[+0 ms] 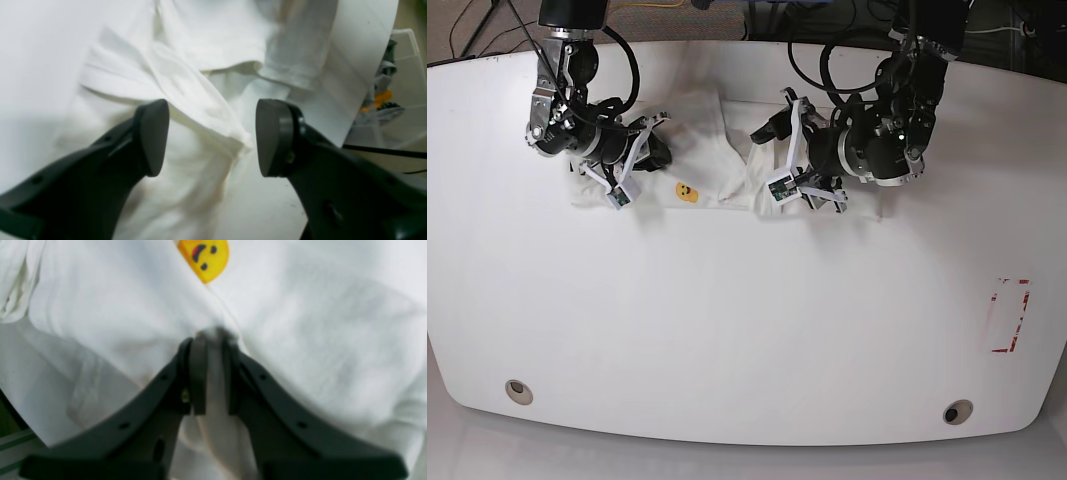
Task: Layout the t-shirt on the table in an organized manner, then fold the t-shirt properly
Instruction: 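Fold the strip's free end with the left gripper toward the right gripper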
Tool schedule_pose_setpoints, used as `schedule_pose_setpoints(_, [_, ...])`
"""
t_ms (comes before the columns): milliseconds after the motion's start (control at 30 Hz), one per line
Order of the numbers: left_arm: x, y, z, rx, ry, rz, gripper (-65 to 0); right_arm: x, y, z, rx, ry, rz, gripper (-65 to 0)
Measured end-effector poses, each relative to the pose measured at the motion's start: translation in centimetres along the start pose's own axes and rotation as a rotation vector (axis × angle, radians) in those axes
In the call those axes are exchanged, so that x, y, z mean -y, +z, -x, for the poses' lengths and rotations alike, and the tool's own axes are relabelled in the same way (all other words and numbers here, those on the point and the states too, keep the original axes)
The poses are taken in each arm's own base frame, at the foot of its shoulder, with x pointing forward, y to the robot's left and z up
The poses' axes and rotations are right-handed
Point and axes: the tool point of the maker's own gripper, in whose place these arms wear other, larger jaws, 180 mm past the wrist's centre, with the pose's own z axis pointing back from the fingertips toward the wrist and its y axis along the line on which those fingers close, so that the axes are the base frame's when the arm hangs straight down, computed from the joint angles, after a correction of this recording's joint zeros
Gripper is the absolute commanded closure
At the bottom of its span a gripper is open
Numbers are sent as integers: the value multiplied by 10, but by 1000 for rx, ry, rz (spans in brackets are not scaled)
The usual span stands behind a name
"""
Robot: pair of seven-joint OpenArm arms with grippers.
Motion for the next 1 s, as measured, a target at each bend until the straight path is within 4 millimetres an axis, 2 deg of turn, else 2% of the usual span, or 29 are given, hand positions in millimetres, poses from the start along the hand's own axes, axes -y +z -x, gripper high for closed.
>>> schedule_pose_setpoints(167, [-9,9,3,3,-5,-26,-385,-1,0,0,2,-1,-1,-87])
schedule_pose_setpoints(400, [-51,41,44,-52,75,-164,-385,-1,0,0,1,-1,-1,-87])
schedule_pose_setpoints(533, [-62,53,60,-55,109,-210,-376,-1,0,0,1,-1,-1,-87])
schedule_pose_setpoints(633, [-63,52,68,-62,132,-202,-300,-1,0,0,1,-1,-2,-87])
schedule_pose_setpoints(767, [-63,47,78,-76,164,-183,-125,-1,0,0,2,-1,-2,-87])
schedule_pose_setpoints(833, [-65,46,87,-97,179,-179,-76,-1,0,0,2,-1,-2,-87])
schedule_pose_setpoints(1000, [-69,41,111,-161,221,-181,-56,-1,0,0,1,-1,-1,-87])
